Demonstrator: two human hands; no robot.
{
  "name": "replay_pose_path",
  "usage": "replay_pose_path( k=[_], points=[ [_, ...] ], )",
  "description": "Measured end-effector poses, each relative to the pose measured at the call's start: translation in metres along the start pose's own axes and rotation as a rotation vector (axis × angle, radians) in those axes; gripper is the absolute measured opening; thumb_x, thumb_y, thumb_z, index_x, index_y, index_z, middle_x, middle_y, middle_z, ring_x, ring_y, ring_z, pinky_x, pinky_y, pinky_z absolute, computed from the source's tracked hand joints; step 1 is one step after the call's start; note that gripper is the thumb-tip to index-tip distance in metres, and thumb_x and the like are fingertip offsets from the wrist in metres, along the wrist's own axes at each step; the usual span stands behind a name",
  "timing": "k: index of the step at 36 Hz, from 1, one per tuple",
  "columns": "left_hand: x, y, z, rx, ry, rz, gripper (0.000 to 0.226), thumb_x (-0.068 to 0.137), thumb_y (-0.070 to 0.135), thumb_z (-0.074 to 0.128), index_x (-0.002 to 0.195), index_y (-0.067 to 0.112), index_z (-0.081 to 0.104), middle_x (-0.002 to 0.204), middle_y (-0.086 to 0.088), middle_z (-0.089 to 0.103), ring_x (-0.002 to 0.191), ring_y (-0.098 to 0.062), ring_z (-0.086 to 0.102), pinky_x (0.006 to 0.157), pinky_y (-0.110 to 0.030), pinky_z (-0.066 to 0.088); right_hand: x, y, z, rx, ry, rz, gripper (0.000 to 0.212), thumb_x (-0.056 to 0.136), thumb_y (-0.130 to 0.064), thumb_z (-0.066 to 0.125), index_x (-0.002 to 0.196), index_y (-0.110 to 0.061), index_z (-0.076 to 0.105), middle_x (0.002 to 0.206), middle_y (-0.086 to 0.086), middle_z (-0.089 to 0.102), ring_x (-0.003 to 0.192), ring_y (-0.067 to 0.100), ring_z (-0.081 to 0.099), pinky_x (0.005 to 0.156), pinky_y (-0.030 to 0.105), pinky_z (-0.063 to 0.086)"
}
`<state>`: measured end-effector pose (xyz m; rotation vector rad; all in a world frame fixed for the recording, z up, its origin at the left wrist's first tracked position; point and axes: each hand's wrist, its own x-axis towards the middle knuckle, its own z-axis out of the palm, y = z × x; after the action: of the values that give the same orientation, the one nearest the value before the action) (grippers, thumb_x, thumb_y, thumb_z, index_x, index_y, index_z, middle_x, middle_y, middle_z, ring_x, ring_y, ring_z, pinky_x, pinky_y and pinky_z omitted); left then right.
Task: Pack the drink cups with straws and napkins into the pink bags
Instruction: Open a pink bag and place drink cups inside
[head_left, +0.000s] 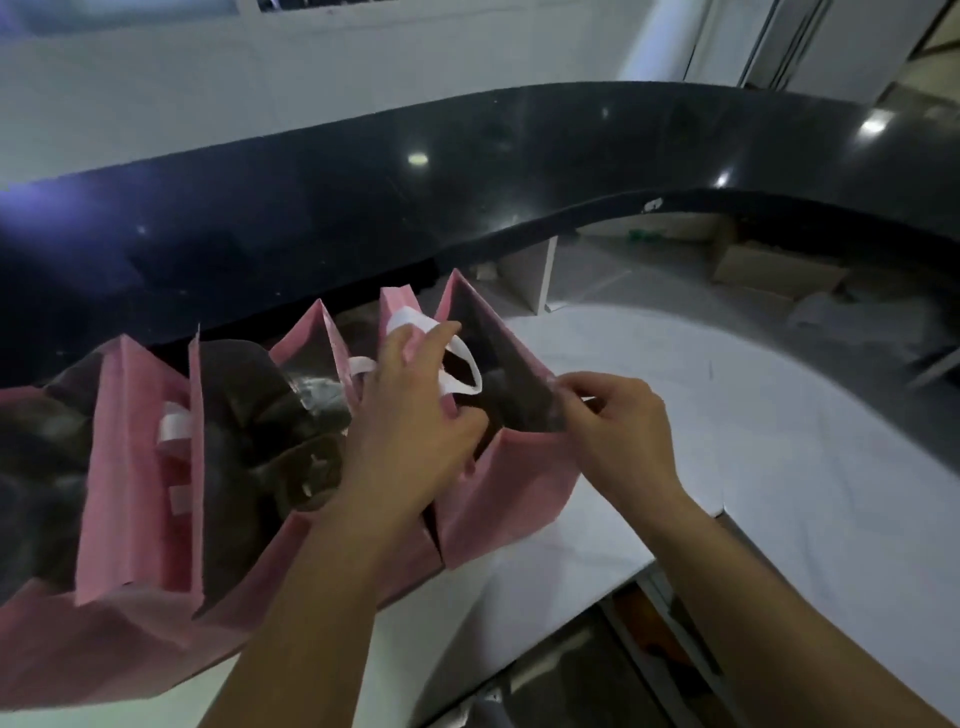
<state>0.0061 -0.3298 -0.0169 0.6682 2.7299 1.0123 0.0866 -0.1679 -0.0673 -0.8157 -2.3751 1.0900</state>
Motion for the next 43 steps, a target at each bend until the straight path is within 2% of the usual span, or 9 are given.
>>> replay_pose_path(
  k=[3, 6, 10, 14, 19, 23, 29, 36, 43],
  points=[
    [-0.004, 0.000, 0.002, -0.209, 0.027, 0.048, 0.069, 0.088, 0.008, 0.065, 0.145, 0.039, 0.043, 0.157, 0.008, 0.032, 0.138, -0.017, 0.041, 0.104, -0.035, 0.048, -0.014, 0.013, -0.013, 0.111, 0.074, 0.014, 0.023, 0.097, -0.022, 0.058, 0.097, -0.025, 0.081, 0.080, -0.016, 0.073, 0.074, 0.005, 0.066, 0.063, 0.025, 0.051],
    [-0.012, 0.007, 0.012, -0.353, 0.012, 0.071, 0.063, 0.092, 0.006, 0.062, 0.140, 0.045, 0.047, 0.154, 0.014, 0.038, 0.132, -0.008, 0.045, 0.082, -0.009, 0.040, -0.037, 0.031, -0.037, 0.242, 0.187, 0.040, 0.020, 0.098, -0.019, 0.060, 0.101, -0.022, 0.080, 0.083, -0.012, 0.074, 0.077, 0.006, 0.067, 0.065, 0.024, 0.050],
    [-0.022, 0.031, 0.035, -0.510, -0.047, 0.112, 0.054, 0.096, 0.011, 0.060, 0.132, 0.050, 0.053, 0.147, 0.021, 0.045, 0.125, -0.003, 0.050, 0.102, -0.031, 0.048, -0.072, 0.055, -0.077, 0.346, 0.331, 0.027, 0.026, 0.097, -0.022, 0.061, 0.092, -0.044, 0.075, 0.083, -0.017, 0.074, 0.079, 0.008, 0.069, 0.064, 0.019, 0.057],
    [-0.031, 0.071, 0.062, -0.589, -0.176, 0.141, 0.048, 0.096, 0.014, 0.062, 0.128, 0.051, 0.059, 0.140, 0.021, 0.055, 0.121, -0.009, 0.058, 0.100, -0.042, 0.054, -0.099, 0.081, -0.121, 0.385, 0.498, 0.057, 0.021, 0.091, -0.038, 0.061, 0.088, -0.054, 0.073, 0.091, -0.021, 0.074, 0.087, 0.004, 0.069, 0.071, 0.014, 0.055],
    [-0.052, 0.136, 0.112, -0.568, -0.337, 0.238, 0.047, 0.097, 0.017, 0.064, 0.120, 0.057, 0.056, 0.119, 0.042, 0.053, 0.110, 0.005, 0.057, 0.080, -0.011, 0.050, -0.131, 0.137, -0.182, 0.376, 0.648, 0.172, 0.025, 0.094, -0.015, 0.066, 0.099, -0.036, 0.078, 0.105, -0.015, 0.074, 0.101, 0.009, 0.069, 0.086, 0.027, 0.057],
    [-0.074, 0.192, 0.159, -0.560, -0.446, 0.319, 0.053, 0.094, 0.010, 0.066, 0.117, 0.057, 0.055, 0.116, 0.044, 0.050, 0.106, 0.007, 0.056, 0.064, 0.003, 0.045, -0.158, 0.172, -0.235, 0.397, 0.762, 0.226, 0.032, 0.093, -0.010, 0.066, 0.093, -0.041, 0.075, 0.104, -0.019, 0.074, 0.101, 0.004, 0.068, 0.084, 0.020, 0.057],
    [-0.117, 0.274, 0.232, -0.487, -0.580, 0.456, 0.068, 0.092, 0.008, 0.067, 0.106, 0.074, 0.056, 0.121, 0.045, 0.055, 0.111, 0.009, 0.058, 0.080, -0.009, 0.051, -0.212, 0.226, -0.308, 0.475, 0.939, 0.273, 0.027, 0.088, -0.014, 0.072, 0.091, -0.039, 0.080, 0.098, -0.010, 0.077, 0.095, 0.011, 0.072, 0.080, 0.021, 0.057],
    [-0.170, 0.346, 0.303, -0.444, -0.733, 0.509, 0.047, 0.095, 0.015, 0.066, 0.124, 0.052, 0.062, 0.122, 0.031, 0.064, 0.111, -0.007, 0.066, 0.097, -0.045, 0.056, -0.273, 0.282, -0.360, 0.512, 1.100, 0.370, 0.035, 0.088, -0.010, 0.072, 0.090, -0.044, 0.079, 0.093, -0.009, 0.078, 0.091, 0.008, 0.072, 0.080, 0.023, 0.057],
    [-0.195, 0.382, 0.336, -0.395, -0.748, 0.538, 0.054, 0.093, 0.007, 0.061, 0.118, 0.055, 0.065, 0.107, 0.038, 0.063, 0.099, 0.000, 0.066, 0.082, -0.039, 0.062, -0.300, 0.308, -0.390, 0.598, 1.073, 0.408, 0.025, 0.090, -0.009, 0.070, 0.090, -0.032, 0.081, 0.096, -0.007, 0.078, 0.093, 0.008, 0.072, 0.078, 0.017, 0.054]
  ],
)
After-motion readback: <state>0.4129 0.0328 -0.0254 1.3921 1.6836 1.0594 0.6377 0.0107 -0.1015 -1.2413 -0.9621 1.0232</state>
